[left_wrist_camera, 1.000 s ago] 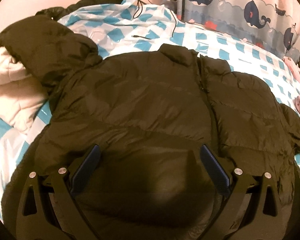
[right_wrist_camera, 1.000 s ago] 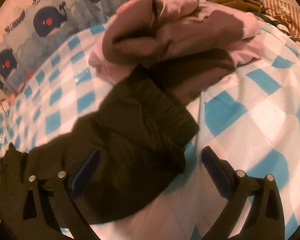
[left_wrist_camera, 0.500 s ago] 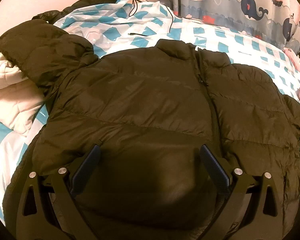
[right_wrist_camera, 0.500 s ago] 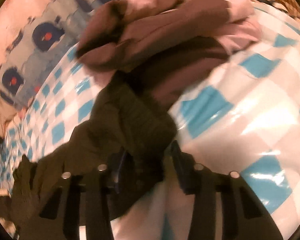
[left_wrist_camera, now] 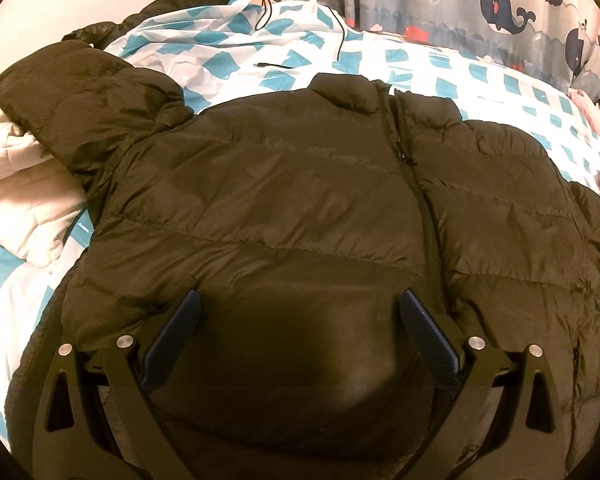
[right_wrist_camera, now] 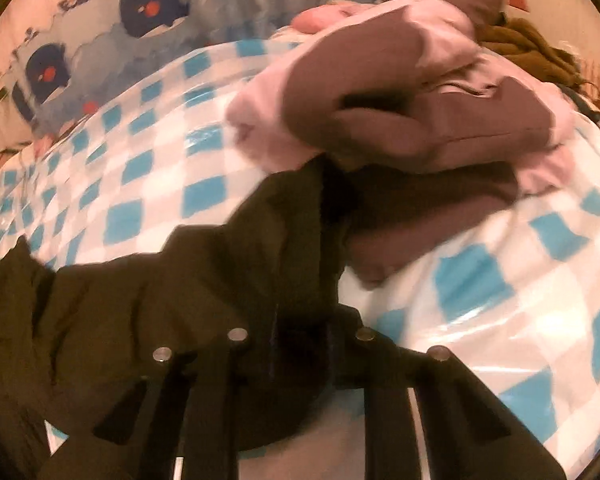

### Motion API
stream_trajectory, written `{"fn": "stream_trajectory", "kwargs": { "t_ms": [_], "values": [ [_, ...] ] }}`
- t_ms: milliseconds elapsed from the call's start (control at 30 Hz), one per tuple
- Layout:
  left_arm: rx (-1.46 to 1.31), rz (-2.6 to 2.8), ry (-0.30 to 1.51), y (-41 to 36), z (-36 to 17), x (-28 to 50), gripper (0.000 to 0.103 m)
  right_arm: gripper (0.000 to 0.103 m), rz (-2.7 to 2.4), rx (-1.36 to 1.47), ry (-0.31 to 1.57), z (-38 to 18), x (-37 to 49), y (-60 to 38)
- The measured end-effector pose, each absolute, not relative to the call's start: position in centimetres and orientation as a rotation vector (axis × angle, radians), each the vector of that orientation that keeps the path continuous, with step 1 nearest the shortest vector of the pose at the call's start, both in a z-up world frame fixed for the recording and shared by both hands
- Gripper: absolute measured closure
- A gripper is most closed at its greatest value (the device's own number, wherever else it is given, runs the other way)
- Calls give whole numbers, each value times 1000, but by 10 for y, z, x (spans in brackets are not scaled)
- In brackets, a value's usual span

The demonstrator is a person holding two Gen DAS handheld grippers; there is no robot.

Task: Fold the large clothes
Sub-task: 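Grasp the jacket sleeve cuff with the right gripper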

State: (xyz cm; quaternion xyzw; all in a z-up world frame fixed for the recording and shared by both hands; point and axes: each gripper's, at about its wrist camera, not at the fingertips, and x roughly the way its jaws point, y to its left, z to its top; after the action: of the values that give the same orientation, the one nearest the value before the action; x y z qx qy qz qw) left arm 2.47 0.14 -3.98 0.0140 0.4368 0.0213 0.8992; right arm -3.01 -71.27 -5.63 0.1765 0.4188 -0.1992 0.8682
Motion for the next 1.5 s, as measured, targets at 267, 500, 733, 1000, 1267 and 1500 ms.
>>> {"fn": "stream_trajectory", "kwargs": {
  "t_ms": [267, 500, 733, 1000, 1267, 1500],
  "values": [
    [-2, 40, 894, 5, -38, 23, 7, 93, -278, 740, 385, 21, -88, -724],
    [-10, 28, 904, 6, -38, 24, 7, 66, -241, 905, 579, -36, -70, -747],
    [-8, 32, 912, 6, -40, 25, 7, 47, -219, 976, 656, -77, -60, -744],
    [-10, 31, 914, 6, -42, 25, 7, 27, -386, 870, 660, -62, -80, -745],
    [-7, 33, 916, 6, -43, 25, 7, 23, -428, 661, 805, -69, -56, -738],
    [-18, 33, 912, 8, -43, 24, 7, 95, -401, 642, 748, -48, -40, -726]
  ]
}}
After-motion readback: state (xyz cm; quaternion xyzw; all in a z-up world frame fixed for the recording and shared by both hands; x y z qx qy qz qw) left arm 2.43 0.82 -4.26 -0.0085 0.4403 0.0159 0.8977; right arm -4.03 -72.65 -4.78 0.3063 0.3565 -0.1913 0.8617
